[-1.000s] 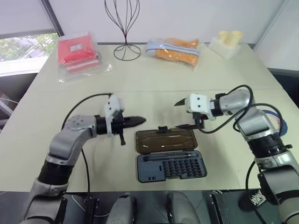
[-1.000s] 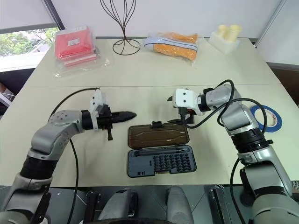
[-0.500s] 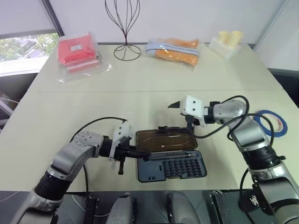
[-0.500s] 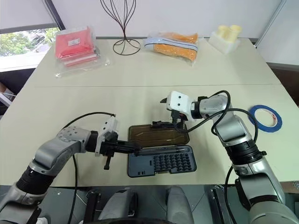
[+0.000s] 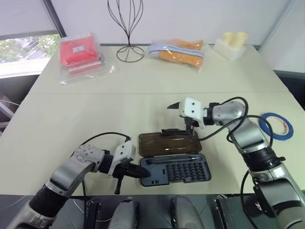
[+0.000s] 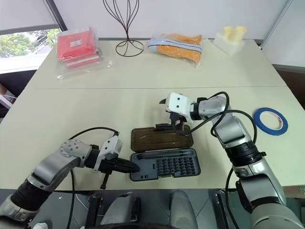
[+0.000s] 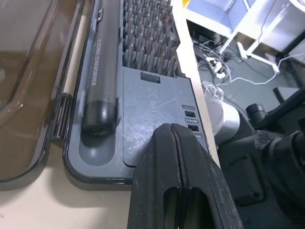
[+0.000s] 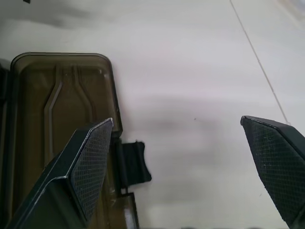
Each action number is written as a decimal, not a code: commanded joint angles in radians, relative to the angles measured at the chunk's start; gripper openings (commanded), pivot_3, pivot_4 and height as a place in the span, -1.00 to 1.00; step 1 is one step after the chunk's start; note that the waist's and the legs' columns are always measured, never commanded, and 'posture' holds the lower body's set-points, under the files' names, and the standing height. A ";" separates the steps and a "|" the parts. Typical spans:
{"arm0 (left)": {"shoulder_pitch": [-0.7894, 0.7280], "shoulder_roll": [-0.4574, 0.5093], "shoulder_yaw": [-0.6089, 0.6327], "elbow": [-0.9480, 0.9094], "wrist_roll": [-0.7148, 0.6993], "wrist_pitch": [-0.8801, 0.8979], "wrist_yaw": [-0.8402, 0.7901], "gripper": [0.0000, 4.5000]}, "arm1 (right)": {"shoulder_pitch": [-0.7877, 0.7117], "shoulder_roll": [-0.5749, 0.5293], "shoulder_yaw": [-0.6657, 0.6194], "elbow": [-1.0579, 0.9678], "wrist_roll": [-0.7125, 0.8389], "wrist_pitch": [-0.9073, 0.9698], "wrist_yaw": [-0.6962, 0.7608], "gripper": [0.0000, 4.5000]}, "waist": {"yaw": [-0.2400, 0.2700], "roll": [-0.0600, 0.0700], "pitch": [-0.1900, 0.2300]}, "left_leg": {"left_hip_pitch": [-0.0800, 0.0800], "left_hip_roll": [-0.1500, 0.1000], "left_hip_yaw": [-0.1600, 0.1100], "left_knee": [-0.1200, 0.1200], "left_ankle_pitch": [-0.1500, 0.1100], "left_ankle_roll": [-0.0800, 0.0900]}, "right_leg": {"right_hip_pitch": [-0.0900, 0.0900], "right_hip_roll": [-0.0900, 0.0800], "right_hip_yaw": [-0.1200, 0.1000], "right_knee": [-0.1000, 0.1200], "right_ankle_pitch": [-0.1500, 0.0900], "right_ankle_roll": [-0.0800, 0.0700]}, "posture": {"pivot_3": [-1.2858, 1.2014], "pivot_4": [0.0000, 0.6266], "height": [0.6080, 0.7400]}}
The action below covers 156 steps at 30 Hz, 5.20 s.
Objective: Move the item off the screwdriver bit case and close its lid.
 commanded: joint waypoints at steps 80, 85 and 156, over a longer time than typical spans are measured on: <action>0.089 0.015 0.055 0.063 0.039 -0.017 0.094 -1.00 | 0.052 -0.101 0.038 0.205 -0.301 -0.487 -0.107 -0.98 | -0.022 0.004 -0.011 | 0.031 0.004 -0.001 -0.007 -0.006 0.010 | 0.033 0.002 0.000 -0.013 0.000 -0.002 | 0.03 -0.52 1.00; 0.087 0.061 0.120 0.048 -0.007 0.025 0.090 -1.00 | 0.131 -0.094 -0.029 0.063 -0.310 -0.464 -0.244 -0.98 | -0.021 0.004 -0.011 | 0.031 0.004 -0.001 -0.007 -0.006 0.010 | 0.034 0.002 0.000 -0.014 0.000 -0.002 | 0.03 -0.52 1.00; -0.489 -0.180 0.166 0.608 0.124 -0.081 -0.149 -1.00 | 0.424 -0.277 -0.372 -0.543 -0.013 0.166 -0.162 0.74 | 0.003 -0.001 -0.001 | 0.012 0.001 0.000 -0.003 -0.007 0.012 | 0.018 0.001 -0.001 -0.015 0.000 -0.001 | 0.03 -0.52 1.00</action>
